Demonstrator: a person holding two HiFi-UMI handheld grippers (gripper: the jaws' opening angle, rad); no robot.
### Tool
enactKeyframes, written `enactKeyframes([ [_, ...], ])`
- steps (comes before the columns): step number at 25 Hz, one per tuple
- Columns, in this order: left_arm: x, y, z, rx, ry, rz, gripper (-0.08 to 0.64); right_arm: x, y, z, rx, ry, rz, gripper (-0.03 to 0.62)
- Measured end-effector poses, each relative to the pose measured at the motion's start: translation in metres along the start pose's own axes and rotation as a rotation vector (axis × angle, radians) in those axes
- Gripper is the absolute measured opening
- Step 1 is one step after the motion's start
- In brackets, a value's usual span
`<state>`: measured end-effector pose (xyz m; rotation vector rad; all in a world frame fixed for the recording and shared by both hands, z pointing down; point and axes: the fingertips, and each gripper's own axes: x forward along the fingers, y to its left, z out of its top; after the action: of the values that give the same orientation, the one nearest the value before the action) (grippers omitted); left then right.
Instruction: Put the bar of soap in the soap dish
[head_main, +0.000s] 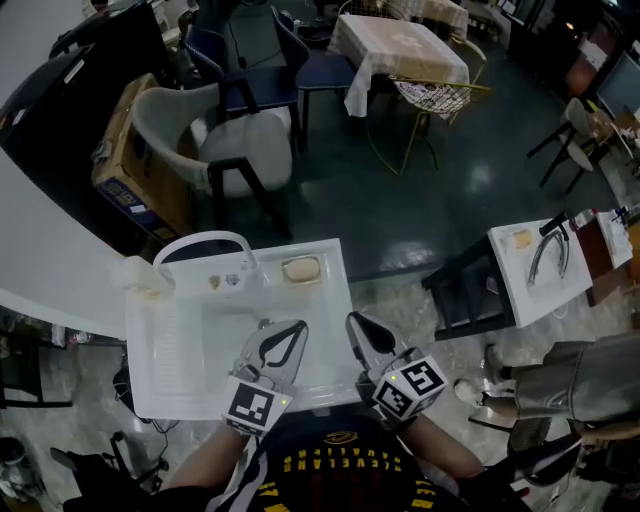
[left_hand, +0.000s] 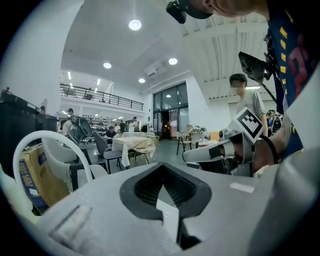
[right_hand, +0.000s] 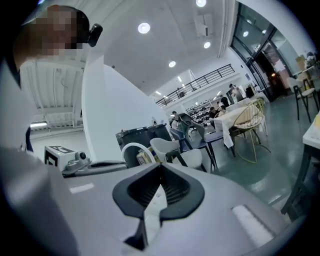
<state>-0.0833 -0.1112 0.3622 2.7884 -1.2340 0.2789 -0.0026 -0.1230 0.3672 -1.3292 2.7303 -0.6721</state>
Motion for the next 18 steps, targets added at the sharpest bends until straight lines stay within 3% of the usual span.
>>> enactKeyframes([
  [9, -0.023, 0.002, 0.018, -0.022, -0.079, -0.035, 0.002, -0.006, 0.023, 0.024, -0.137, -0.081, -0.046, 0.002],
  [18, -0.039, 0.002, 0.018, -0.053, -0.102, -0.056, 0.002, -0.021, 0.04, 0.042, -0.23, -0.134, -0.095, 0.002],
])
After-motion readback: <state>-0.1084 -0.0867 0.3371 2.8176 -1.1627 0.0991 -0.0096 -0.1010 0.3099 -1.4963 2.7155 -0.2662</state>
